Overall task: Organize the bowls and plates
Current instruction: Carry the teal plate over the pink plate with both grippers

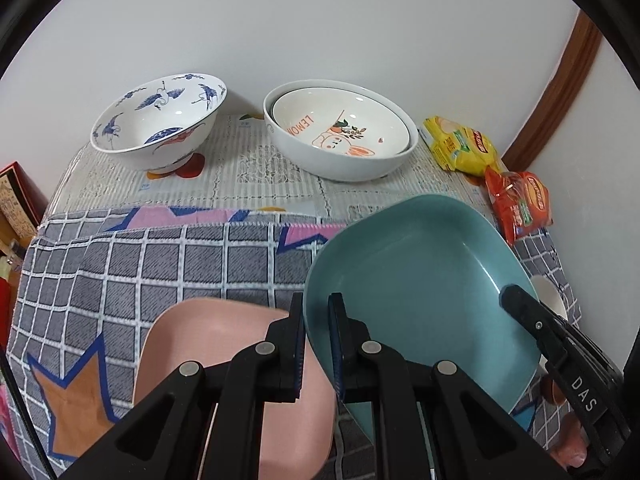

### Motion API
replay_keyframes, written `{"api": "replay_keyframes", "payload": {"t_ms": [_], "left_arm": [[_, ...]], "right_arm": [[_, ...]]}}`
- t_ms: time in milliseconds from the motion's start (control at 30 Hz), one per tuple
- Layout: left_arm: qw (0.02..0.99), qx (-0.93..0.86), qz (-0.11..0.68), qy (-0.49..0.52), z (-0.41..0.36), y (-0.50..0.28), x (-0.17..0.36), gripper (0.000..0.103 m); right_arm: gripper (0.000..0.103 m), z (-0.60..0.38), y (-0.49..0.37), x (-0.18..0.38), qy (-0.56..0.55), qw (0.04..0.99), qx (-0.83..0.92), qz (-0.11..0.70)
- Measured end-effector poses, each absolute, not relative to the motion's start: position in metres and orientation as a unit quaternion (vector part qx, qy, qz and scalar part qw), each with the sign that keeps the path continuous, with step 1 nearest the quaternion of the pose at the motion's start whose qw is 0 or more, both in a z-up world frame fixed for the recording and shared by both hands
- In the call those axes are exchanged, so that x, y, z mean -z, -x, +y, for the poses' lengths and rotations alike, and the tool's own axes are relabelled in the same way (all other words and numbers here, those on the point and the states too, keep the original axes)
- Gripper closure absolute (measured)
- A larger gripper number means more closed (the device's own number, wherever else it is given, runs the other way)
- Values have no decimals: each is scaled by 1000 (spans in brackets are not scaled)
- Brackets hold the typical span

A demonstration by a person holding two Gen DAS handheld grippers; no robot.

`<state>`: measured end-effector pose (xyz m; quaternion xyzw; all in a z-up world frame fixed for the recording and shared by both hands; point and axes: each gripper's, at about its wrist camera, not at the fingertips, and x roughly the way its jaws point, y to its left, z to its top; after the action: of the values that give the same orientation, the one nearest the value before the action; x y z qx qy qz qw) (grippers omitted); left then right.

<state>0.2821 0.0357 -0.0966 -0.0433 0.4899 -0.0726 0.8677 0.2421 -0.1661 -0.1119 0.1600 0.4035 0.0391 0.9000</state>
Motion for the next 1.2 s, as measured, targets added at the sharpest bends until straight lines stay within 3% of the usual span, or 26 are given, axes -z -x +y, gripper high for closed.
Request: {"api": "replay_keyframes", "payload": {"t_ms": [1200], "left_arm": [[893, 43, 446, 37, 88, -170, 46, 92]], "right_arm": [[97, -110, -138, 72, -144, 911, -60, 380]]}}
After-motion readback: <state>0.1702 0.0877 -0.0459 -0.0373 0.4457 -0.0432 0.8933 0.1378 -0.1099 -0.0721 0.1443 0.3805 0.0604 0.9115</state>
